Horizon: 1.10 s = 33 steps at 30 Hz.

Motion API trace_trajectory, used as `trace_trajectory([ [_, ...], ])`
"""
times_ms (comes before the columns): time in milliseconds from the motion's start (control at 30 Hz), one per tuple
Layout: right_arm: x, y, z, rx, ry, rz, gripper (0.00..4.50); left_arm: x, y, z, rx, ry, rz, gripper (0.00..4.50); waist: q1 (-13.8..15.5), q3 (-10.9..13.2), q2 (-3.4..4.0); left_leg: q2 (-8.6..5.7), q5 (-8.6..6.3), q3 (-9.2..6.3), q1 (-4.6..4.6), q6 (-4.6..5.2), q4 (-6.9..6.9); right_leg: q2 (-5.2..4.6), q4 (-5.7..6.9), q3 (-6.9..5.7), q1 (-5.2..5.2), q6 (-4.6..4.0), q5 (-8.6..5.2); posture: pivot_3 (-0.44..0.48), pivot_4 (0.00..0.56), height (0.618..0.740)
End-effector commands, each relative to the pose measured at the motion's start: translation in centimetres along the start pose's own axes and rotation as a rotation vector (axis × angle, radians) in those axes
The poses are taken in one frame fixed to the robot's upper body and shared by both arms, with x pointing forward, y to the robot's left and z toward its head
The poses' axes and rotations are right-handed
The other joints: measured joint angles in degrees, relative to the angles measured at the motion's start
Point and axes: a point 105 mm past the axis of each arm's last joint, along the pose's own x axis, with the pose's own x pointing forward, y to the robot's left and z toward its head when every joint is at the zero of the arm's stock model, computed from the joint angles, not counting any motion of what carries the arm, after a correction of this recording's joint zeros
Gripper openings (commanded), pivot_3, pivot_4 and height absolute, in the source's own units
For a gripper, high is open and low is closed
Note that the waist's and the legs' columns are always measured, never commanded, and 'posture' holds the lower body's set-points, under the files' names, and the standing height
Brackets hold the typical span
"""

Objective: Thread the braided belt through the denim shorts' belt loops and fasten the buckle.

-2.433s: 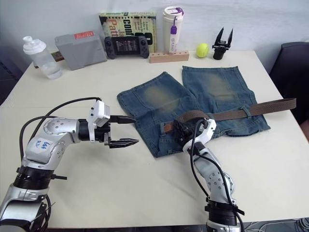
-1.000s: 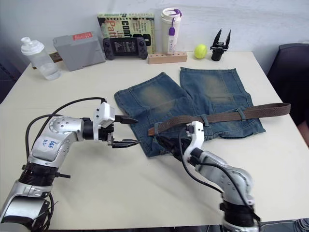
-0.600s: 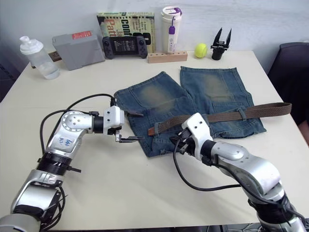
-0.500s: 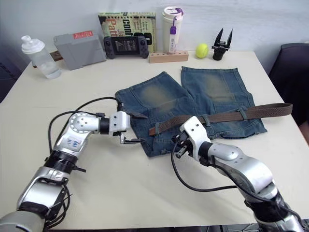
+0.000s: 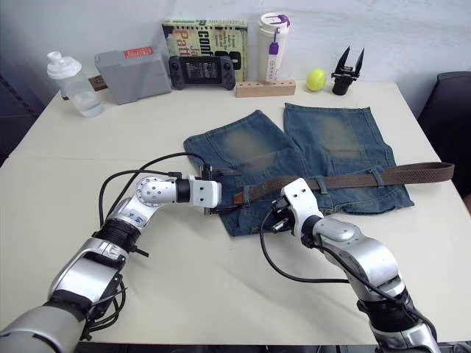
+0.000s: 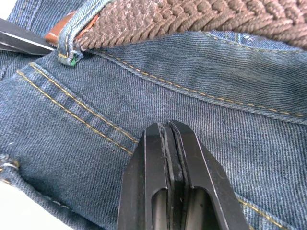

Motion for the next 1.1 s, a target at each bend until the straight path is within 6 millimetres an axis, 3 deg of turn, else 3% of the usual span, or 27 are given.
trace_trajectory([
  [33, 0.0, -0.5, -2.2, 0.029, 0.088, -0.037, 0.05, -0.2, 1.0, 0.3, 0.085, 0.002, 0.059, 4.50, 0.0, 0.0, 0.00, 0.00, 0.00, 0.00, -0.01, 0.00, 0.00, 0.00, 0.00, -0.01, 0.00, 0.00, 0.00, 0.000, 0.150, 0.694],
  [67, 0.0, -0.4, -2.3, 0.030, 0.089, -0.037, 0.05, -0.3, 1.1, 0.4, 0.106, 0.001, 0.064, 4.50, 0.0, 0.0, 0.00, 0.00, 0.00, 0.00, -0.01, 0.00, 0.00, 0.00, 0.00, -0.01, 0.00, 0.00, 0.00, 0.000, 0.150, 0.694],
  [167, 0.2, -0.4, -2.2, 0.025, 0.088, -0.039, 0.00, -0.4, 0.6, 0.6, 0.146, -0.016, 0.053, 3.70, -0.1, 0.0, 0.00, 0.00, 0.00, 0.00, -0.01, 0.00, -0.01, 0.00, 0.00, -0.05, -0.01, 0.00, 0.00, 0.000, 0.150, 0.694],
  [433, 0.3, -0.5, -1.5, 0.013, 0.079, -0.042, 0.00, -0.2, -0.3, 0.6, 0.231, -0.012, 0.047, 0.23, -0.1, 0.0, 0.00, 0.00, 0.00, 0.00, -0.01, 0.00, -0.02, 0.00, 0.01, -0.07, -0.02, 0.00, 0.00, 0.000, 0.150, 0.694],
  [667, 0.5, -0.8, -1.9, 0.018, 0.098, -0.059, 0.00, -2.6, 0.8, -0.9, 0.289, 0.064, 0.087, 0.10, -0.2, 0.0, 0.00, 0.00, 0.00, 0.00, -0.01, 0.00, -0.03, 0.00, 0.03, -0.08, -0.04, 0.00, 0.00, 0.000, 0.150, 0.694],
  [967, 1.0, -1.4, -2.7, 0.040, 0.141, -0.086, 0.00, -8.6, 1.2, -2.5, 0.339, 0.197, 0.074, 0.10, -0.4, 0.0, -0.02, 0.01, 0.00, 0.01, 0.01, -0.01, -0.05, -0.03, 0.05, -0.11, -0.07, 0.00, 0.00, 0.000, 0.150, 0.694],
  [1033, 1.2, -1.2, -2.7, 0.031, 0.146, -0.071, 0.00, -11.5, 1.1, -3.7, 0.355, 0.294, 0.058, 0.10, -0.5, 0.0, -0.06, 0.01, -0.01, 0.01, 0.01, -0.02, -0.06, -0.04, 0.04, -0.11, -0.07, -0.01, 0.00, 0.000, 0.150, 0.694],
  [1100, 1.4, -1.1, -2.7, 0.025, 0.148, -0.059, 0.00, -13.2, 1.1, -4.2, 0.352, 0.351, 0.059, 0.10, -0.6, 0.0, -0.07, 0.02, -0.01, 0.00, 0.03, -0.03, -0.11, -0.05, 0.05, -0.10, -0.11, -0.01, 0.00, 0.000, 0.150, 0.694],
])
